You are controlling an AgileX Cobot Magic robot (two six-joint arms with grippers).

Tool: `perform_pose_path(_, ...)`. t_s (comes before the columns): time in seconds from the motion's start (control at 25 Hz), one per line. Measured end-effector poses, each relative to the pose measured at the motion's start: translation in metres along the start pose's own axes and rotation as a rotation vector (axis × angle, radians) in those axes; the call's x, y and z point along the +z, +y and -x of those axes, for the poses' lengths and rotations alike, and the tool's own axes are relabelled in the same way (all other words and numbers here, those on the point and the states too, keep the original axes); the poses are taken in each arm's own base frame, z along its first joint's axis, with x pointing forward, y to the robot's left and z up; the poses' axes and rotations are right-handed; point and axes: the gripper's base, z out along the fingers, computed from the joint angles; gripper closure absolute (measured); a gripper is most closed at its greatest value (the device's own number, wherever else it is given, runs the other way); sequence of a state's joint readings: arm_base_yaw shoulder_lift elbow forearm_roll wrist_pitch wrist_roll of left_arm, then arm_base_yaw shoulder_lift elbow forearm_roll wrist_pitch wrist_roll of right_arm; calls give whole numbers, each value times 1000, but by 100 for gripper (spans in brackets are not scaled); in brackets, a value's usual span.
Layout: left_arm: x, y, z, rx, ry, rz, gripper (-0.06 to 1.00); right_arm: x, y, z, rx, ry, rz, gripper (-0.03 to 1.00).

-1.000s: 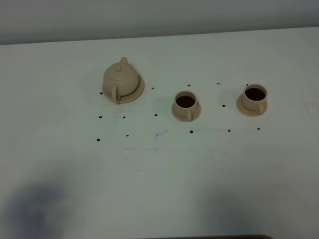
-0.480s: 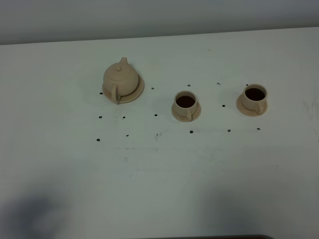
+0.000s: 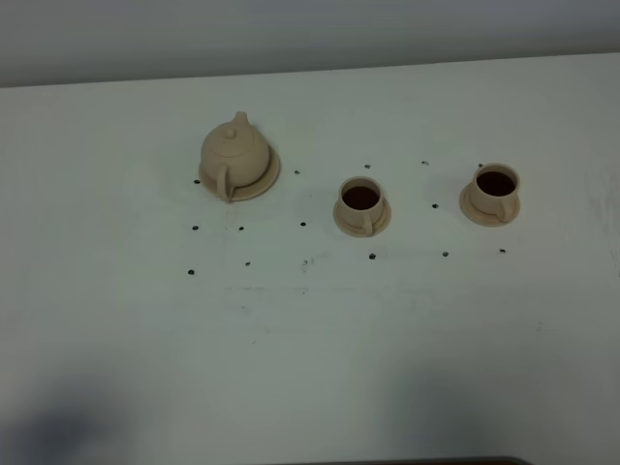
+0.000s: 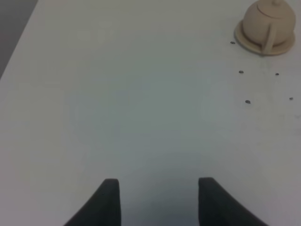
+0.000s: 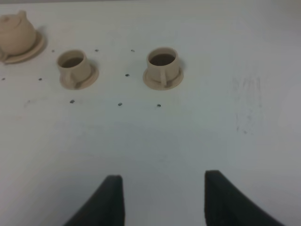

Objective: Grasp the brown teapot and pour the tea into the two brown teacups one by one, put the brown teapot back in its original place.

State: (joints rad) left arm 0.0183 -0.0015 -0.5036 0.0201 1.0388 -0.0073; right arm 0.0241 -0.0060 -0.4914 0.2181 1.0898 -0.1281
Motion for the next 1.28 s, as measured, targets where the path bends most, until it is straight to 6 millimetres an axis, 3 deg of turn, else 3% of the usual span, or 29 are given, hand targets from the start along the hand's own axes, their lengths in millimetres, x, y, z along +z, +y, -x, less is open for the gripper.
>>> perform_pose_path(1.28, 0, 0, 0, 2, -3, 4, 54, 0, 0, 0, 0, 0, 1, 56)
